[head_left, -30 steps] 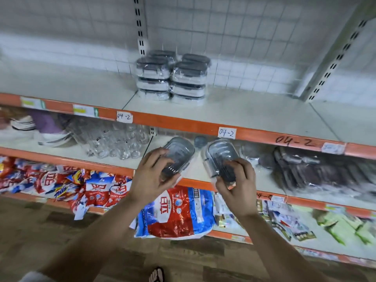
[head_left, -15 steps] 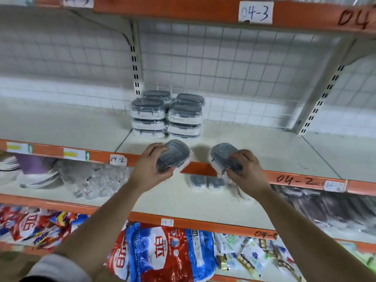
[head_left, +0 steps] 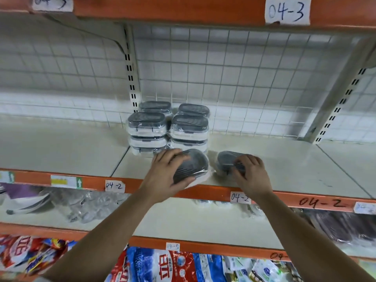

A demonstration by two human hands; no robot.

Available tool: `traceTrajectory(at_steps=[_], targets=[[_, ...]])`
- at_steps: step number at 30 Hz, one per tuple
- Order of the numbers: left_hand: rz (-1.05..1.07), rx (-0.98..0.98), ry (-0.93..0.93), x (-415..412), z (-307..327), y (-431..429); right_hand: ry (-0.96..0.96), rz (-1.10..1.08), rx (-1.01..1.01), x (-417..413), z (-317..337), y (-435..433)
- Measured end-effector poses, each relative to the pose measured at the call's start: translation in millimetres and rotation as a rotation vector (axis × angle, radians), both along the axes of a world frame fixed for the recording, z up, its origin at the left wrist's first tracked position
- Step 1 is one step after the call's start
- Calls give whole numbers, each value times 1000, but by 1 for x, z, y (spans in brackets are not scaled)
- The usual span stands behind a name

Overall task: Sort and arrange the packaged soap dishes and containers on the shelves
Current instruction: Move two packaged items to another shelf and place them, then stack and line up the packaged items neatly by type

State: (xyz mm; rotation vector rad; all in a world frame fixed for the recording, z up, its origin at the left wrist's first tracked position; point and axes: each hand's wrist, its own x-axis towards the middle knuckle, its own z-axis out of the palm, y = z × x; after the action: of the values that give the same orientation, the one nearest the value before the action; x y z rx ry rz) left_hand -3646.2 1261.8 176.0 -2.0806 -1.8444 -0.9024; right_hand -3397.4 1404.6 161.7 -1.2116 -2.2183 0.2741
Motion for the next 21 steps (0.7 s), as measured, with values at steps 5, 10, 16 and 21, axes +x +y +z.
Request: traceTrajectory(at_steps=[5, 10, 16, 21], targets=[[-27, 149, 10, -11, 46, 32, -59, -96, -32, -30, -1, 15], [-34, 154, -133, -31, 94, 88, -93, -130, 27, -38, -12, 21], [-43, 55, -107, -61, 129, 167, -51, -112, 53, -37, -15, 23], [-77, -185, -10, -82, 134, 211, -23, -96, 57, -36, -15, 27]])
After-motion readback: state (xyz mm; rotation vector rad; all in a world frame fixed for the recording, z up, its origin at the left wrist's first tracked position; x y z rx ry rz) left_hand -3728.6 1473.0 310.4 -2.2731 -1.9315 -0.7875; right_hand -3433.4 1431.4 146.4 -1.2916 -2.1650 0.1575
